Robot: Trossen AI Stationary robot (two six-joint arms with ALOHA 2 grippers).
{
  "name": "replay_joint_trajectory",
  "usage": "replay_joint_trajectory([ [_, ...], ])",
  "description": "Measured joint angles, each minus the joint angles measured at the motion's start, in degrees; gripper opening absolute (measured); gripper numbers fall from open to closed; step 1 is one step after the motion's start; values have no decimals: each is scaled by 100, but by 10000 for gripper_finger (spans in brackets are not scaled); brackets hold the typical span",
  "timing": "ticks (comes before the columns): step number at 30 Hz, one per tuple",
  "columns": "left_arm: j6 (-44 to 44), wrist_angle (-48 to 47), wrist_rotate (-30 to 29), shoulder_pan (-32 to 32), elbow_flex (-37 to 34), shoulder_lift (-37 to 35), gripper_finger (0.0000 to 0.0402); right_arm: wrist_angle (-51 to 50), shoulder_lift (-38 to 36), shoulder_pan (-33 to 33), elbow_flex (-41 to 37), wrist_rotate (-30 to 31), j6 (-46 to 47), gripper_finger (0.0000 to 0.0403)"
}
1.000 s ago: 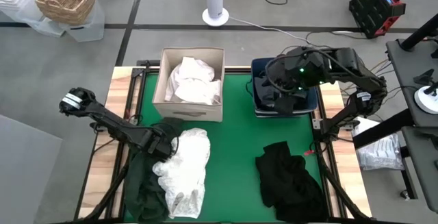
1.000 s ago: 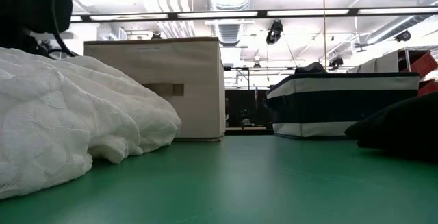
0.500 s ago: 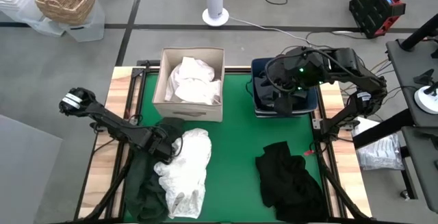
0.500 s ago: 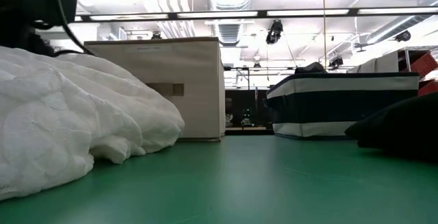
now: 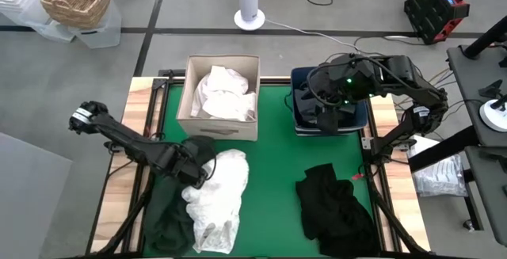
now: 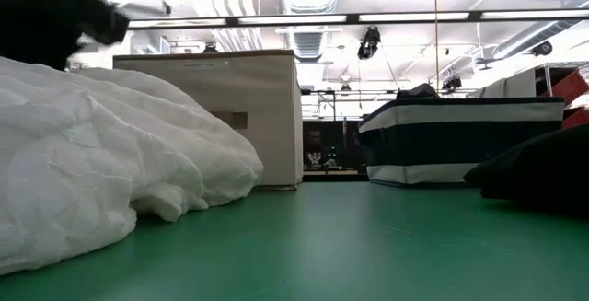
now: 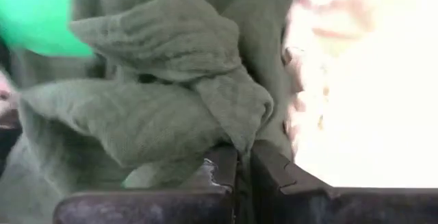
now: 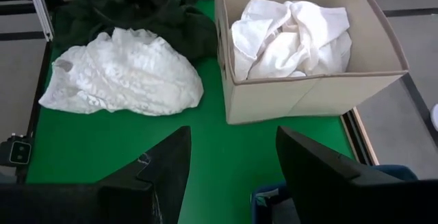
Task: Sort clothes
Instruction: Put the green shirt into the blue laundry bin
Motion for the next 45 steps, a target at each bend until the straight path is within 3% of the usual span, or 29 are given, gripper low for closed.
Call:
replay_joint_trajectory([
  [7, 58, -1043, -837, -57, 1374, -2, 1, 73, -12, 2, 0, -3, -103, 205],
  [17, 746, -1308, -1735, -248, 3049, -4, 0, 474, -407, 2, 0, -28, -129, 205],
  [28, 2826, -1314, -2924, -352, 5204, 447, 0, 478, -702, 2, 0, -16, -136, 205],
  [39, 4795, -1248, -3955, -317, 7944, 1744, 0, 1526, -629, 2, -39, -75, -678, 207],
  [45, 5926, 269, -3988, -90, 7449, 1635, 0, 2039, -507, 53, -48, -640, -760, 246],
])
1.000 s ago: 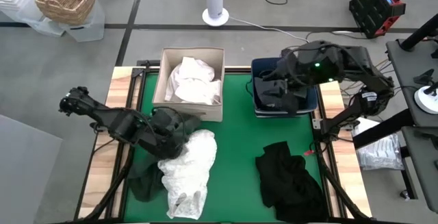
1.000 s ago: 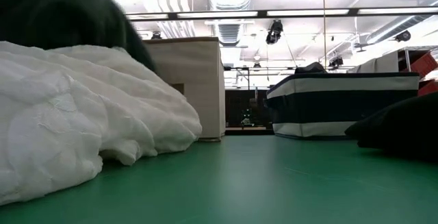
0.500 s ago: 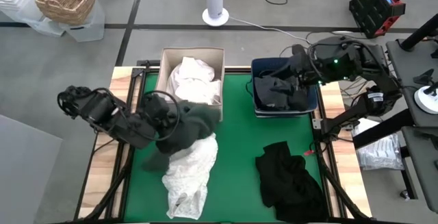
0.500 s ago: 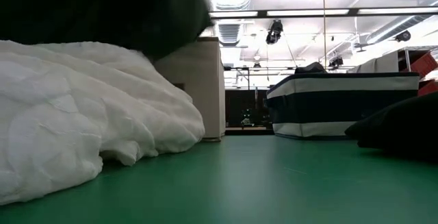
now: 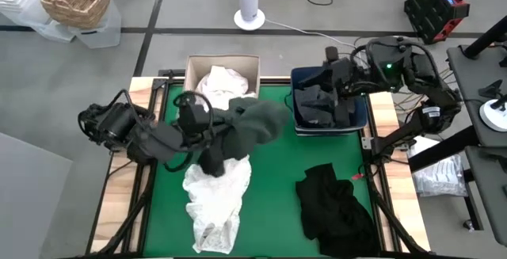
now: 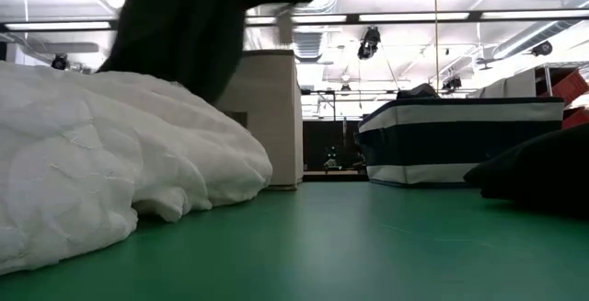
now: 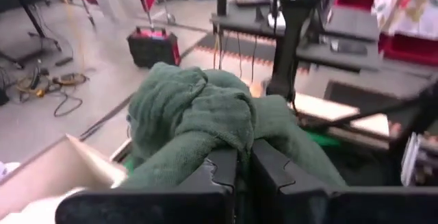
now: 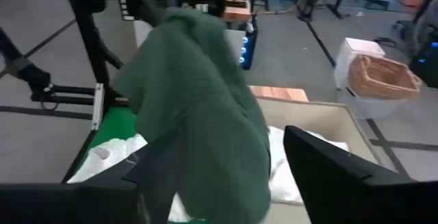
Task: Sort clothes
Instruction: Put the green shirt into the blue laundry bin
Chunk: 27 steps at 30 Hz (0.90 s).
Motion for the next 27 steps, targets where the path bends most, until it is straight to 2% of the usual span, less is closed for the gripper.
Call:
replay_joint_trajectory([
  [5, 892, 894, -109, 304, 17, 107, 0, 72, 57, 77, -7, -3, -236, 291],
  [10, 1983, 2068, -79, 707, 155, 286, 0, 51, -73, 74, -7, 34, -99, 316],
  [14, 2523, 2705, 696, 1020, 323, 427, 0, 49, -154, 116, 0, 28, -20, 325],
  [19, 2767, 3048, 1550, 1300, 477, 731, 0, 58, -87, 150, -9, 32, 42, 329],
  [27, 2979, 3727, 2147, 1460, 467, 1136, 0, 220, 261, 213, -26, -9, 52, 329],
])
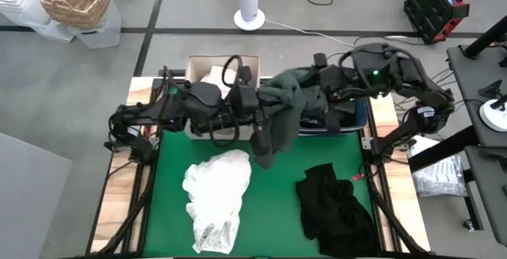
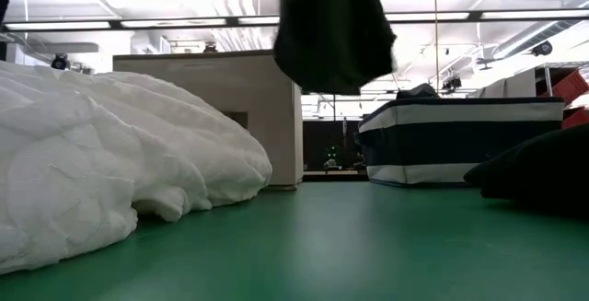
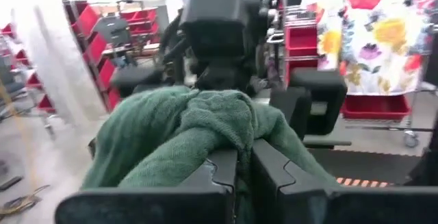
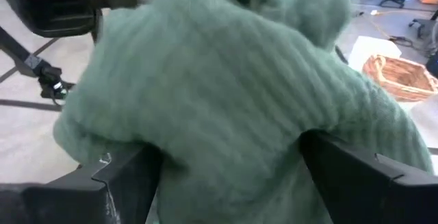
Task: Sort clothes
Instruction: Put the green shirt into the blue laundry bin
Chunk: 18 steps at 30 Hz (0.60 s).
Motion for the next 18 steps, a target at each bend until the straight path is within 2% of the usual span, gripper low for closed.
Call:
replay_joint_trajectory([
  [6, 63, 284, 207, 26, 4, 168, 0, 204, 242, 119, 0, -419, -69, 332],
  [11, 63, 340, 321, 29, 9, 186, 0, 445, 394, 152, 0, -720, -81, 304],
  [14, 50, 343, 316, 29, 9, 186, 0, 490, 451, 152, 0, -762, -202, 248],
  [18, 27, 356, 299, 31, 11, 182, 1, 690, 491, 176, 0, -760, -341, 122],
])
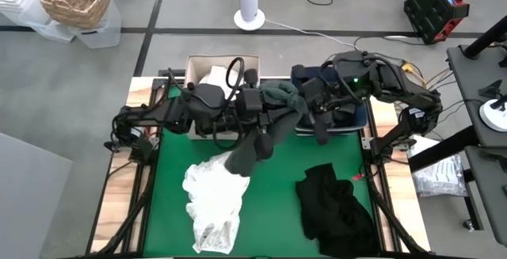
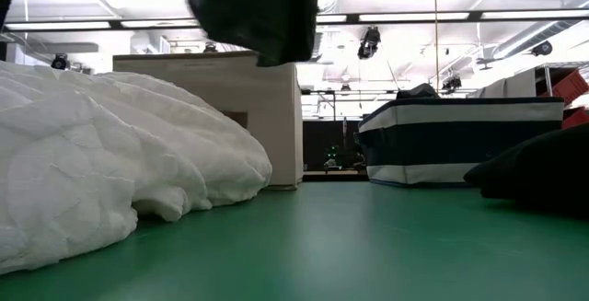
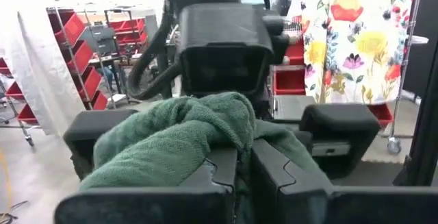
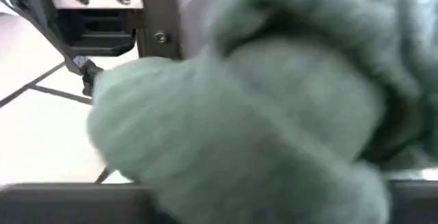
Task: Sort clothes
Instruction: Put the green shirt into the blue laundry bin
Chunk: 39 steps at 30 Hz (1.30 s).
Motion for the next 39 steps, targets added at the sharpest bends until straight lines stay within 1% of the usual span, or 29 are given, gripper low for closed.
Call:
replay_joint_trajectory([
  [2, -177, 28, -188, -3, 6, -12, 7, 37, -2, 0, 0, 27, -102, 53],
  [3, -282, -36, -309, -4, 10, -27, 13, 18, -12, -2, 0, 57, -133, 44],
  [6, -592, -377, -605, 0, 11, -103, 39, -27, -47, -9, -20, 241, -66, 44],
  [9, -788, -841, -749, 0, 11, -217, 71, -197, -140, -2, -20, 579, -100, 44],
  [13, -940, -1687, -800, 7, 11, -364, 108, -455, -232, -1, -7, 1066, -137, 44],
  [15, -1059, -2069, -827, 9, 11, -402, 121, -586, -258, 0, -7, 1623, -149, 44],
  [17, -1138, -2351, -849, 11, 8, -433, 130, -717, -308, 2, -7, 2417, -112, 44],
  [20, -1258, -2693, -851, 7, 0, -473, 138, -864, -436, -6, 13, 3439, -95, 44],
  [22, -1340, -2892, -1027, 2, 0, -492, 139, -962, -522, -17, 17, 4059, -129, 44],
  [24, -1377, -3051, -1282, 8, 0, -502, 139, -1127, -567, -19, 17, 4630, -151, 44],
  [27, -1487, -3279, -1446, 13, 0, -510, 139, -1510, -664, -135, 29, 5216, -92, 44],
  [29, -1515, -3332, -1455, 13, 0, -510, 139, -1818, -772, -267, 43, 5430, 107, 44],
  [33, -1514, -3326, -1461, 12, 0, -514, 139, -2623, -1000, -736, 52, 5482, 790, 44],
  [37, -1513, -3326, -1629, 13, 0, -516, 139, -3582, -1104, -1264, 50, 5398, 1489, 44],
  [39, -1502, -3326, -1683, 17, 0, -518, 139, -3915, -1156, -1501, 46, 5182, 1714, 44],
])
